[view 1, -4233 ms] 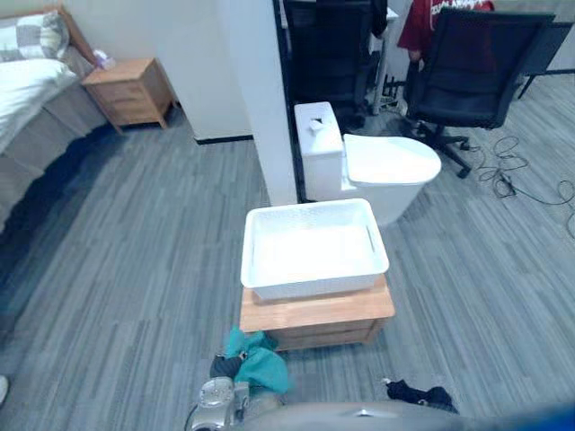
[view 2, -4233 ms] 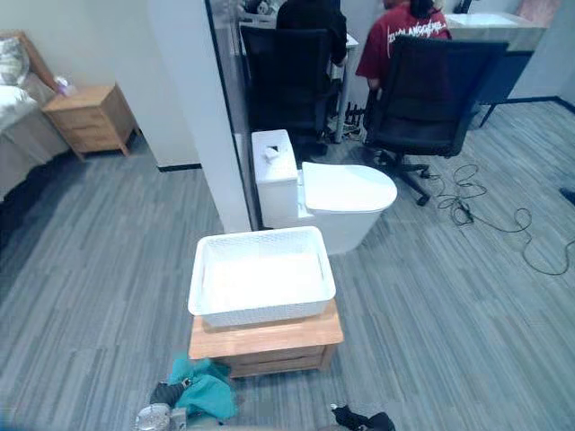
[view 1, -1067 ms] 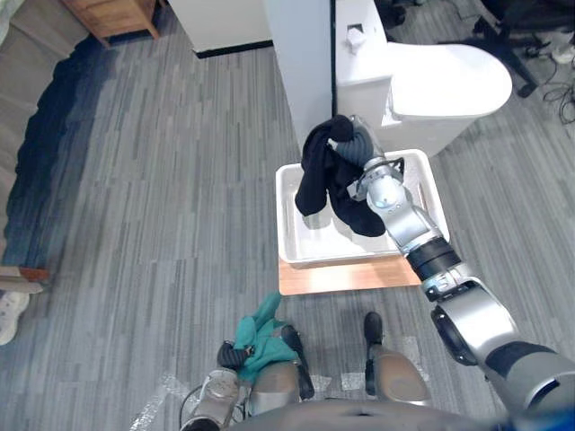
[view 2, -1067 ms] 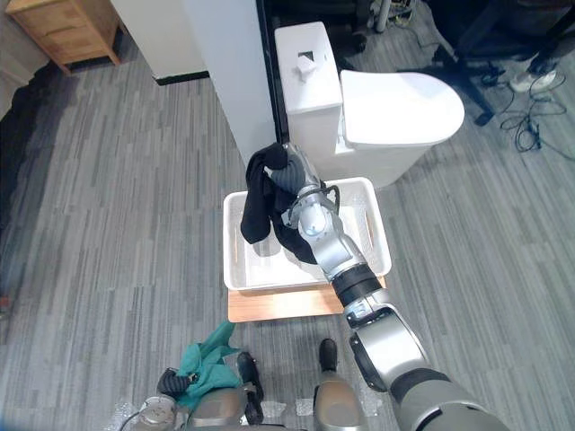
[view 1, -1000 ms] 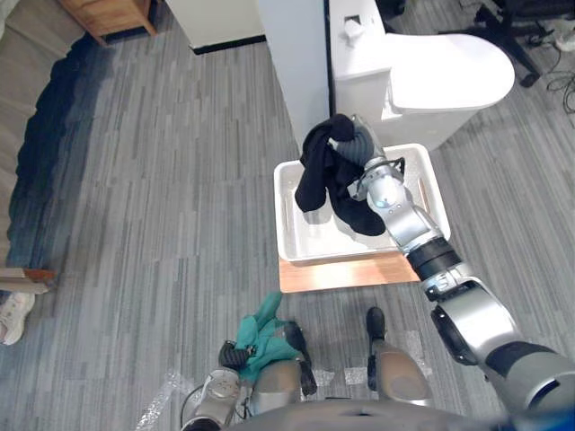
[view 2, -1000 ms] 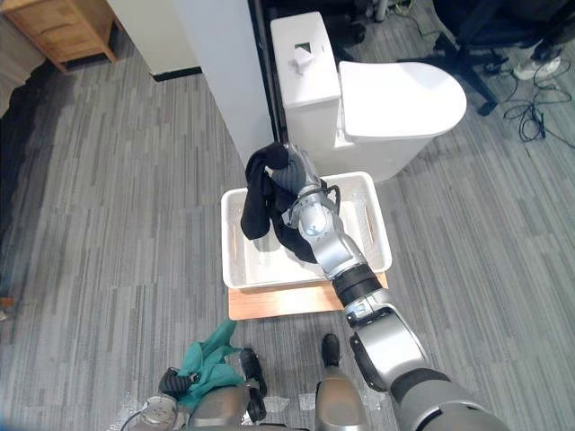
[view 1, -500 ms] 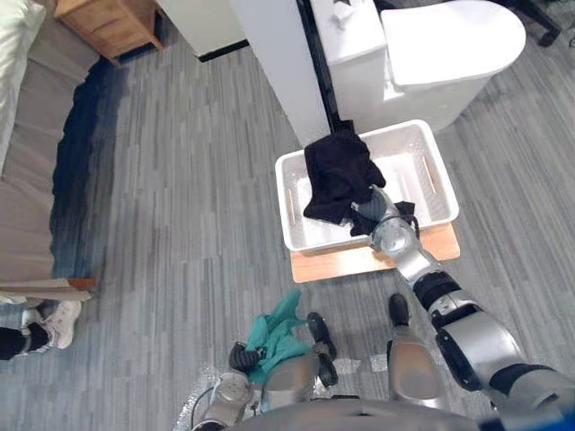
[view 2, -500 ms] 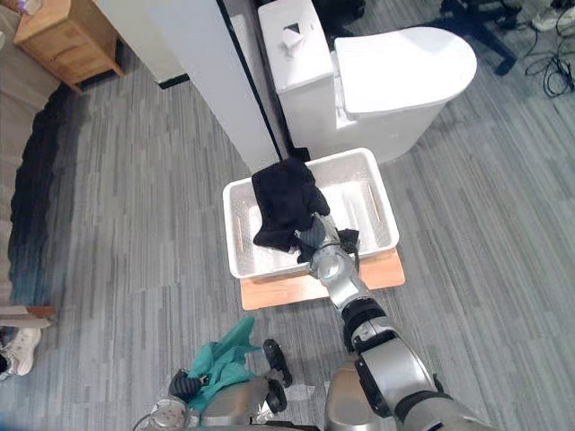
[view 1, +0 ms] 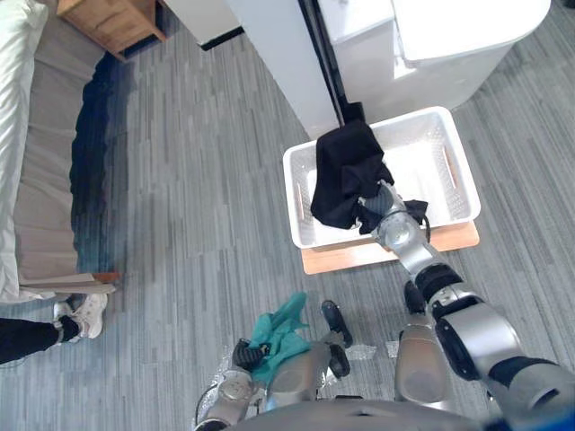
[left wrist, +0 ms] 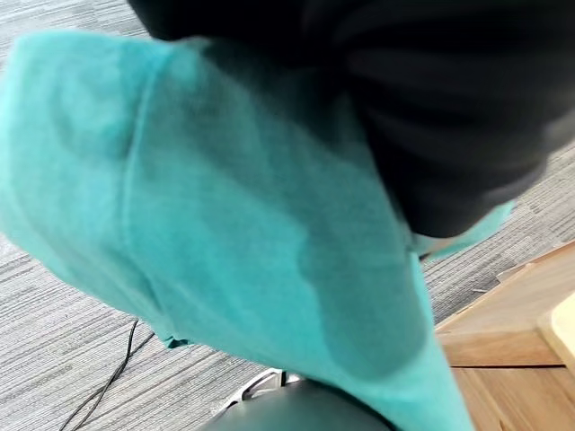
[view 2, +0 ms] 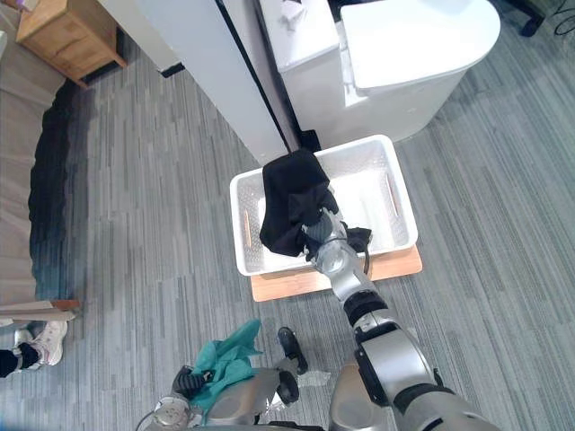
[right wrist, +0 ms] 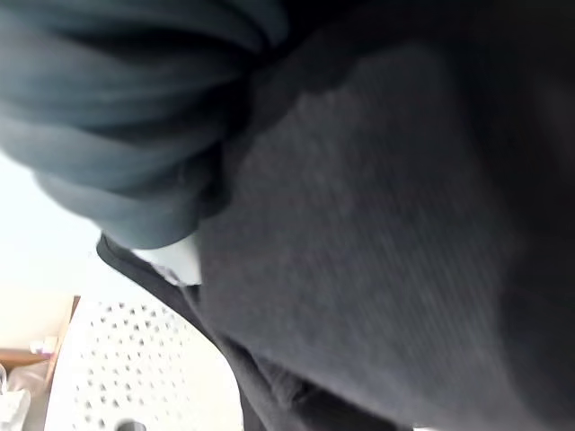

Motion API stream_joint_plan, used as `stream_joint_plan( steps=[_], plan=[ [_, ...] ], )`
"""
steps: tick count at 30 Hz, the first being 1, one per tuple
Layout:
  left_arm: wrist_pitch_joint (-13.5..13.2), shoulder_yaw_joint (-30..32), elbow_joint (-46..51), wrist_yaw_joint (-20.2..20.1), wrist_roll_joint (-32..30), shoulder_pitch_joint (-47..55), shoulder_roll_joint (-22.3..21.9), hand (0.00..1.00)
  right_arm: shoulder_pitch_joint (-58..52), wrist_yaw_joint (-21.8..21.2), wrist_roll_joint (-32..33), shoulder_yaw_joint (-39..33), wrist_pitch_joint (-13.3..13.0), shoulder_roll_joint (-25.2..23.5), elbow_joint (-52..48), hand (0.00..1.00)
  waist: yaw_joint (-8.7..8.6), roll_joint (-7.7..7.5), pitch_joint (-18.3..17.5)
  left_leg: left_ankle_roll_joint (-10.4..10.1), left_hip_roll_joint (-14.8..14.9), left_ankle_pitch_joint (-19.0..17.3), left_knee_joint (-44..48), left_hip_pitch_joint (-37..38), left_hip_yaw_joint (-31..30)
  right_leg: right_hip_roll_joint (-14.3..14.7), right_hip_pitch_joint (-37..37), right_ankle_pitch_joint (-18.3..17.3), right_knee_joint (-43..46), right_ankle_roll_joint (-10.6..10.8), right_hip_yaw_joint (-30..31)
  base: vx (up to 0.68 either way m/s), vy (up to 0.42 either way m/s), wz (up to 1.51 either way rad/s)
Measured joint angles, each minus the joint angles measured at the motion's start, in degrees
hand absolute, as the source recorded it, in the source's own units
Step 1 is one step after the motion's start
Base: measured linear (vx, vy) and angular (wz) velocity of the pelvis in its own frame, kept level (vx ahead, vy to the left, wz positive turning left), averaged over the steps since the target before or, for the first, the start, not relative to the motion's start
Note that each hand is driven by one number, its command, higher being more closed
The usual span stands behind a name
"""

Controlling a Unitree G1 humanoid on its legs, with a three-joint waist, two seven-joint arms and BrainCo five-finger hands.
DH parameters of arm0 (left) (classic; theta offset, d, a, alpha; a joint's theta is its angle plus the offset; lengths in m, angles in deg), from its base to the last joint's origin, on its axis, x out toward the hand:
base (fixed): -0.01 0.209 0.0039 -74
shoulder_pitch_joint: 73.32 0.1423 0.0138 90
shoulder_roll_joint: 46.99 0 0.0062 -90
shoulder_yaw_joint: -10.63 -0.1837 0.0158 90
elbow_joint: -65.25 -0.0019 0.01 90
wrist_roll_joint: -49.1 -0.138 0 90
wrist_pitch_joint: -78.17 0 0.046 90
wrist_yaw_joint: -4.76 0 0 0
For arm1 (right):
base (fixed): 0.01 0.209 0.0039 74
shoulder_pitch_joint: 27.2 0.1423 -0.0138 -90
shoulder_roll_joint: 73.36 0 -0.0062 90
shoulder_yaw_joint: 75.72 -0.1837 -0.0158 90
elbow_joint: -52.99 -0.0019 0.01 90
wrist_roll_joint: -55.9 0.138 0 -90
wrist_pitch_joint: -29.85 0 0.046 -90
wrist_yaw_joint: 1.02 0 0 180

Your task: Tidy the bed and pick cloth on bed and put in laundry

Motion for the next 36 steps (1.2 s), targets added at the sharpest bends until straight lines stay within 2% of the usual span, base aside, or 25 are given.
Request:
stream_joint_plan(
  steps=[7, 12, 15, 16, 19, 21, 25, 31, 33, 36],
  plan=[
    [0.06, 0.02, 0.06, 0.48, 0.42, -0.06, 0.0, 1.0, 0.52, 1.42, 0.11, -0.14, 0.07, -0.01, -1.17, 0.0, -0.17, 0.0, 0.0, 0.17, 0.16, 0.52, -0.71, -0.06, -1.56, 0.15, 0.6, 0.89, -0.93, -0.12, -1.46, -0.03, -0.008, 0.07],
    [0.34, 0.66, 0.02, 0.53, 0.45, -0.12, -0.01, 1.0, 0.52, 1.63, 0.11, 0.21, 0.18, -0.04, -6.46, 0.0, -0.08, -0.34, -0.07, 0.41, 0.19, 0.68, -0.93, 0.4, -1.71, 0.41, 2.29, 2.81, -3.47, -0.04, -1.35, -0.07, -0.001, 0.03],
    [1.02, 2.16, -0.41, 0.6, 0.46, -0.04, 0.01, 1.0, 0.44, 1.62, 0.1, 1.68, 0.2, -0.13, -10.97, 0.0, 0.32, -1.94, -0.4, 0.6, 0.38, 0.76, -0.92, 1.39, -1.67, 0.84, 3.54, 3.04, -4.52, 0.35, -1.18, -0.07, -0.024, -0.07],
    [1.62, 2.6, -0.46, 0.62, 0.45, -0.01, 0.09, 1.0, 0.24, 1.54, 0.09, 2.66, 0.18, -0.19, -12.76, 0.0, 0.43, -3.07, -0.58, 0.65, 0.57, 0.73, -0.91, 2.19, -1.61, 1.05, 4.59, 3.47, -5.32, 0.33, -0.96, -0.05, -0.027, -0.09],
    [1.85, 4.12, -0.43, 0.68, 0.4, -0.01, 0.39, 1.0, -0.2, 1.23, 0.08, 4.1, 0.12, -0.32, -15.63, 0.0, 0.6, -5.16, -1.63, 0.58, 0.98, -0.01, -0.83, 2.42, -1.35, 1.41, 4.92, 3.97, -6.06, 0.14, -0.28, -0.04, -0.025, -0.1],
    [2.52, 4.86, -0.46, 0.75, 0.38, -0.01, 0.45, 1.0, -1.42, 1.09, 0.08, 4.32, 0.1, -0.32, -17.59, 0.0, 0.6, -6.0, -2.03, 0.68, 1.14, -0.09, -0.82, 3.17, -1.29, 1.6, 6.1, 4.28, -6.85, 0.26, -0.18, 0.0, -0.022, -0.05],
    [3.16, 5.94, -0.48, 0.86, 0.27, 0.47, 0.35, 1.0, -3.51, 0.3, 0.08, 5.45, 0.09, -0.34, -21.22, 0.0, 0.71, -6.94, -3.05, 0.84, 1.37, -0.64, -0.8, 4.64, -0.55, 1.93, 7.56, 4.5, -7.78, 0.2, 0.42, 0.03, -0.014, -0.1],
    [4.43, 9.35, -0.53, 1.1, -0.15, 1.18, 0.13, 1.0, -13.17, -0.17, 0.04, 4.87, -0.16, -0.06, -33.19, 0.0, 0.7, -9.04, -5.33, 0.36, 2.23, -1.27, -0.81, 6.22, 0.13, 2.95, 9.26, 4.77, -8.94, -0.26, 1.07, 0.07, -0.026, -0.07],
    [4.78, 10.87, -0.5, 1.12, -0.17, 1.17, -0.01, 1.0, -19.37, -0.04, -0.33, 1.81, -0.16, 0.41, -35.87, 0.0, 0.73, -9.8, -6.2, 0.37, 2.45, -1.54, -0.82, 6.9, 0.16, 3.26, 9.92, 4.43, -8.95, -0.66, 1.0, 0.09, 0.005, -0.01],
    [5.13, 11.31, -0.51, 1.12, -0.12, 1.28, -0.1, 1.0, -26.32, 0.22, -0.58, -5.34, -0.1, 1.5, -36.7, 0.0, 0.6, -10.01, -6.94, 0.57, 2.4, -2.12, -0.87, 8.07, 0.15, 3.24, 11.07, 3.87, -8.97, -0.4, 0.9, 0.06, 0.019, 0.01]
  ],
)
